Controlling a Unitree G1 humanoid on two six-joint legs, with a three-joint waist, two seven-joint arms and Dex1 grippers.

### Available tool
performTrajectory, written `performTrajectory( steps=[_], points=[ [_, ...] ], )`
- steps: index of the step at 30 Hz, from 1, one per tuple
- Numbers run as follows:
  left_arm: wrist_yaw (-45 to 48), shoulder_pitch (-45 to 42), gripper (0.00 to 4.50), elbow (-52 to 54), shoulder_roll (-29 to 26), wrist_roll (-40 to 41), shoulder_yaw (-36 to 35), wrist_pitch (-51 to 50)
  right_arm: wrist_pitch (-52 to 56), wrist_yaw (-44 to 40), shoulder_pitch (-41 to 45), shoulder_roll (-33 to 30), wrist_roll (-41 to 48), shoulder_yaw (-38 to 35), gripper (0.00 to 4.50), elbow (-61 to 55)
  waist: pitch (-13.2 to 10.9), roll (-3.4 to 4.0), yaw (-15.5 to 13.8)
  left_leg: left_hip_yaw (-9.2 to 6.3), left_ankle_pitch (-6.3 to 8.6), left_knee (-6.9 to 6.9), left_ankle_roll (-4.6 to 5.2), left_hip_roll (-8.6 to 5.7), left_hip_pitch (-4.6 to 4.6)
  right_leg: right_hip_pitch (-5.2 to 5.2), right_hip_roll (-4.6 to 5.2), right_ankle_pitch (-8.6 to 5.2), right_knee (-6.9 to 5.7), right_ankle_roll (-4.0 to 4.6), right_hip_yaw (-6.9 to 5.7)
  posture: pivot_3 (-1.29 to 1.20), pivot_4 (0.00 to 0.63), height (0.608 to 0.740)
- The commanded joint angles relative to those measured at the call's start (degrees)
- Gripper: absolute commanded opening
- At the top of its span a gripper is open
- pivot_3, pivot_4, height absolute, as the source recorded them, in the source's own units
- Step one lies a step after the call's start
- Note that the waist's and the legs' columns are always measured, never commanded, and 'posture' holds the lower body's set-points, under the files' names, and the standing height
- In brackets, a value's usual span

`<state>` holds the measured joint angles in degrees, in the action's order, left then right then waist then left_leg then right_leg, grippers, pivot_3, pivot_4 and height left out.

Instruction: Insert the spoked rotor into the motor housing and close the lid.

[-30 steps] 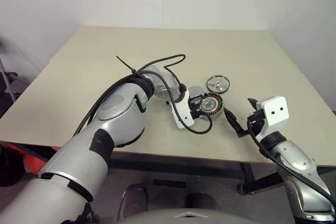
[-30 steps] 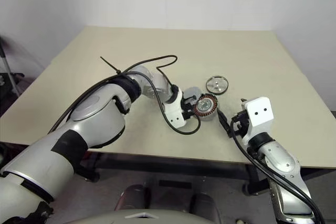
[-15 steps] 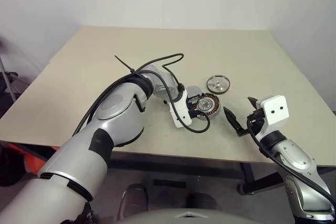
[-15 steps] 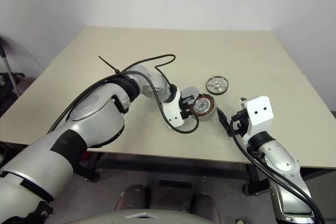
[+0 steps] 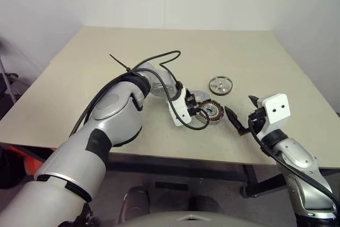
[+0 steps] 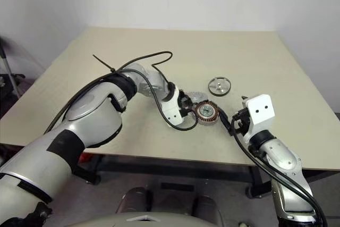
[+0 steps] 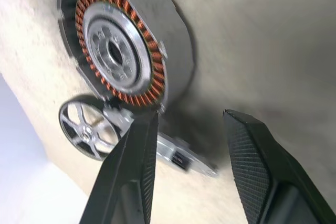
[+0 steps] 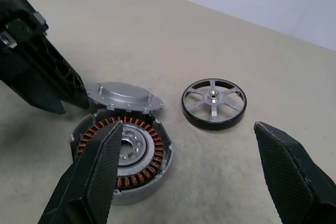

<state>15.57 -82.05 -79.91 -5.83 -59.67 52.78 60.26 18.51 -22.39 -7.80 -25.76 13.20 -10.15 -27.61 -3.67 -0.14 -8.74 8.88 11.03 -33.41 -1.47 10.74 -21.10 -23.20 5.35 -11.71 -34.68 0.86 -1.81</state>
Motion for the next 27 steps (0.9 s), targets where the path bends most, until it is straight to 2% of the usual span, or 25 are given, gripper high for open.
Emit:
performTrajectory(
  steps=[1, 4, 6, 9, 11, 13, 16, 20, 24, 27],
  points=[
    [3.0, -1.2, 2.07, 0.6, -2.7, 4.1, -3.5, 2.4, -0.8, -0.5, 2.6, -0.3, -0.3, 0.7, 4.5, 0.3, 0.0, 0.0, 0.0, 0.0, 0.0, 0.0, -0.01, 0.0, 0.0, 0.0, 0.0, 0.01, 0.0, 0.02, -0.01, 0.0, 0.0, 0.74],
    [13.7, 1.8, 2.07, -0.3, -5.7, 12.5, -10.2, 6.2, -1.1, -1.7, 5.9, -0.3, -1.2, 3.4, 4.5, 2.5, 0.0, 0.01, 0.0, -0.01, -0.01, 0.0, -0.02, -0.01, 0.0, 0.0, 0.0, 0.05, -0.01, 0.09, 0.0, 0.0, 0.0, 0.74],
    [25.6, 4.9, 2.07, -0.8, -6.4, 22.2, -18.1, 5.8, -1.4, -2.2, 8.6, -0.1, -2.7, 6.0, 4.5, 4.3, 0.0, 0.03, 0.1, 0.01, -0.02, 0.02, -0.04, -0.02, 0.06, 0.0, -0.01, 0.07, -0.04, 0.13, 0.03, 0.0, 0.0, 0.74],
    [43.6, 10.6, 2.07, 0.9, -6.1, 38.0, -30.4, 0.2, -1.8, -2.7, 13.0, -0.1, -5.6, 10.1, 4.5, 7.6, 0.0, 0.03, 0.1, 0.04, -0.06, 0.03, -0.1, -0.02, 0.09, 0.0, 0.0, 0.1, -0.1, 0.21, 0.03, 0.0, 0.0, 0.74],
    [50.9, 14.6, 2.07, 4.1, -5.4, 46.9, -37.2, -6.5, -2.3, -2.7, 16.1, 0.0, -7.8, 12.4, 4.5, 10.1, 0.0, 0.02, 0.1, 0.08, -0.08, 0.03, -0.13, 0.01, 0.11, 0.0, 0.0, 0.14, -0.11, 0.29, 0.04, 0.0, 0.0, 0.74],
    [54.1, 17.8, 2.07, 7.9, -4.6, 52.9, -41.6, -13.5, -3.1, -2.9, 18.6, -0.2, -9.5, 13.9, 4.5, 12.5, 0.0, 0.02, 0.0, 0.17, -0.1, 0.02, -0.16, 0.04, 0.13, -0.01, -0.01, 0.16, -0.15, 0.34, 0.02, 0.0, 0.0, 0.74],
    [50.2, 24.4, 2.07, 17.1, -3.0, 62.0, -49.0, -29.3, -4.7, -3.0, 22.8, -0.4, -12.7, 16.5, 4.5, 16.0, 0.0, 0.02, 0.2, 0.58, -0.11, 0.01, -0.17, 0.07, 0.15, -0.01, 0.0, 0.18, -0.19, 0.38, 0.03, 0.0, 0.0, 0.74],
    [40.0, 37.4, 2.07, 37.7, -1.4, 69.4, -54.4, -48.3, -6.3, -5.3, 26.4, -1.4, -15.7, 19.4, 4.5, 18.3, 0.0, 0.03, 1.0, 0.71, -0.1, 0.04, -0.15, 0.15, 0.23, -0.01, -0.01, 0.17, -0.19, 0.45, 0.04, 0.0, 0.0, 0.74],
    [28.2, 49.6, 2.07, 56.4, 1.4, 73.2, -56.7, -60.5, -9.2, -7.8, 28.7, -2.8, -20.2, 23.8, 4.5, 21.3, 0.0, 0.01, 1.9, 0.73, -0.05, 0.06, -0.07, 0.21, 0.16, -0.03, -0.07, 0.13, -0.1, 0.5, 0.0, 0.0, 0.0, 0.74],
    [22.4, 55.4, 2.07, 64.7, 3.5, 73.8, -56.4, -64.7, -11.7, -9.8, 29.9, -3.5, -22.9, 26.8, 4.5, 23.7, 0.0, 0.0, 2.2, 0.74, -0.05, 0.05, -0.08, 0.23, 0.11, -0.05, -0.08, 0.13, -0.07, 0.49, -0.01, 0.0, 0.0, 0.74]
  ],
)
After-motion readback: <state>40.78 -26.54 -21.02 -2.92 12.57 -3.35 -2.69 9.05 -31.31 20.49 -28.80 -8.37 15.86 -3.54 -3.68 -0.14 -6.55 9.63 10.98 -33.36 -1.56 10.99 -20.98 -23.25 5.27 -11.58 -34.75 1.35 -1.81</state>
